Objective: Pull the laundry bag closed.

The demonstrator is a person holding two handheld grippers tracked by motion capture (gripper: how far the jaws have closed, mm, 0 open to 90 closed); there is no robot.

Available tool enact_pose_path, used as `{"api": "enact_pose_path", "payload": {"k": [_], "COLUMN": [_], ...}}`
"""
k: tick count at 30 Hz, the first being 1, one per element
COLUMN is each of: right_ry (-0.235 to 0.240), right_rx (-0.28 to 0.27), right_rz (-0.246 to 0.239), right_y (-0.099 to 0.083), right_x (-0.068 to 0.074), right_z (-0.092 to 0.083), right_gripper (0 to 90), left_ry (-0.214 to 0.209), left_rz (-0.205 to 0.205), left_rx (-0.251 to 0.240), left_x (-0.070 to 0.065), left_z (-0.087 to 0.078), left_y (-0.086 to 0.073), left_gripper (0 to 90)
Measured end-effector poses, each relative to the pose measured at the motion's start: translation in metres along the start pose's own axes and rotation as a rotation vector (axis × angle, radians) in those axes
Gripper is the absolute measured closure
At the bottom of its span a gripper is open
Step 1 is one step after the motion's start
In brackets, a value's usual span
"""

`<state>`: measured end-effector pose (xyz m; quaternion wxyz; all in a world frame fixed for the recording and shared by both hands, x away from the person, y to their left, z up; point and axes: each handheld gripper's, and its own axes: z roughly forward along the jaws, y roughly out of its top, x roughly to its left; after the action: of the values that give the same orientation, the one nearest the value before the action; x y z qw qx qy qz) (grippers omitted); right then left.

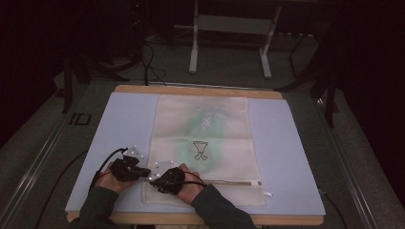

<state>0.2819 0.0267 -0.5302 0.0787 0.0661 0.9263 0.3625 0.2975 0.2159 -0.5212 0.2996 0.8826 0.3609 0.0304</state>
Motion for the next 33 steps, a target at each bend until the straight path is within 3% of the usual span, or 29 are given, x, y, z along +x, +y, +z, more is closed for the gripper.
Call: {"api": "enact_pose_path", "payload": {"k": [33], "right_ry": [-0.016], "right_rx": [0.030], "right_rz": [-0.005], "right_y": [-0.007], "right_x": [0.002], "right_z": [-0.013], "right_gripper": [82.1], "left_ry": [0.001], "left_rz": [0.004], "left_rx": [-0.005], "left_x": [0.000], "left_z": [0.000], "left_y": [0.000], "left_gripper": [90.0]}}
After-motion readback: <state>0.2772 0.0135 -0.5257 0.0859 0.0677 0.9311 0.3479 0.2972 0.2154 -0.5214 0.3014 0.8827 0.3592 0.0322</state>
